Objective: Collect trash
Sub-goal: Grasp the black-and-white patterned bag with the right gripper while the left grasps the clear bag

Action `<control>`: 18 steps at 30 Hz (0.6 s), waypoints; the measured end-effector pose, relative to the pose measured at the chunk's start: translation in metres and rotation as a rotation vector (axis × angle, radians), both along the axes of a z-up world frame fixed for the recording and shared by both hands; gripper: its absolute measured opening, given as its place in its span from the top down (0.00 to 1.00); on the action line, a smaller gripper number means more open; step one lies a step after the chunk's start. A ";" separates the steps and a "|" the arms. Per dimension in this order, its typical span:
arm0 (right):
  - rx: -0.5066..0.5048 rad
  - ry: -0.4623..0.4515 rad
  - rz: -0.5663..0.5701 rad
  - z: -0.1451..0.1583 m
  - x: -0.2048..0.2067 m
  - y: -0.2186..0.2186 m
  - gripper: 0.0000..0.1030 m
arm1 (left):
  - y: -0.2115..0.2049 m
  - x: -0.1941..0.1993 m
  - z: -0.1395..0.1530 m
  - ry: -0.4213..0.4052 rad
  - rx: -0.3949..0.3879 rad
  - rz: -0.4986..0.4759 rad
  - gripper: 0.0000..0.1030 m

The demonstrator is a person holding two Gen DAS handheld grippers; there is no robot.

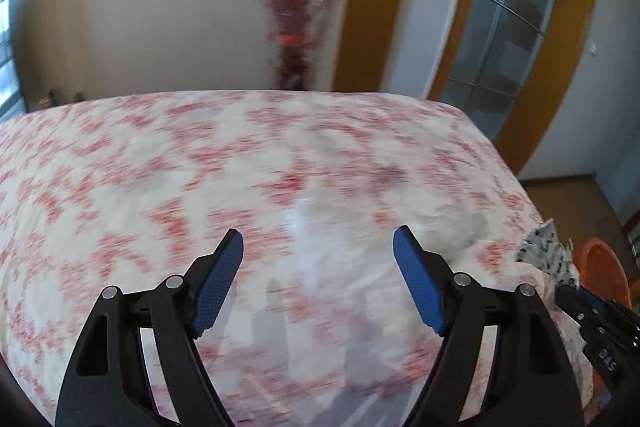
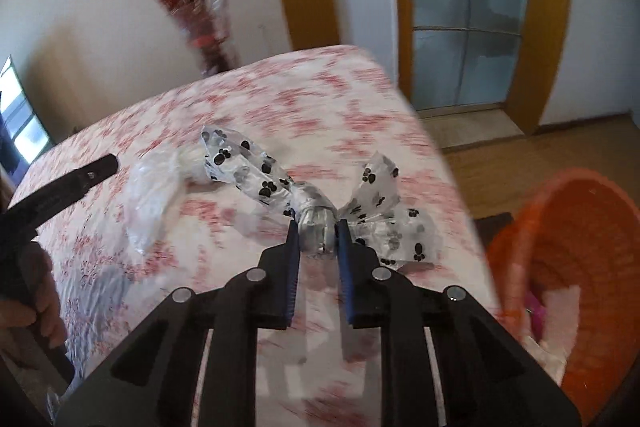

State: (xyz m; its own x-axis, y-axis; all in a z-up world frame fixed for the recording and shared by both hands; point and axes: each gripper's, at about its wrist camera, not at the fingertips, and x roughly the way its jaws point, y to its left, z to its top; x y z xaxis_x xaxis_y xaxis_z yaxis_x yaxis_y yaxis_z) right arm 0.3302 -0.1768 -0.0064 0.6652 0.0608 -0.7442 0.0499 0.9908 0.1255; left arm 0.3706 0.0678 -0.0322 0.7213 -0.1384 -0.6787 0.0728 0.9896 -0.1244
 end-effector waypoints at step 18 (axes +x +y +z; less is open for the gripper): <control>0.053 -0.012 -0.057 0.009 -0.027 -0.044 0.82 | -0.080 0.030 -0.025 0.099 0.090 -0.155 0.36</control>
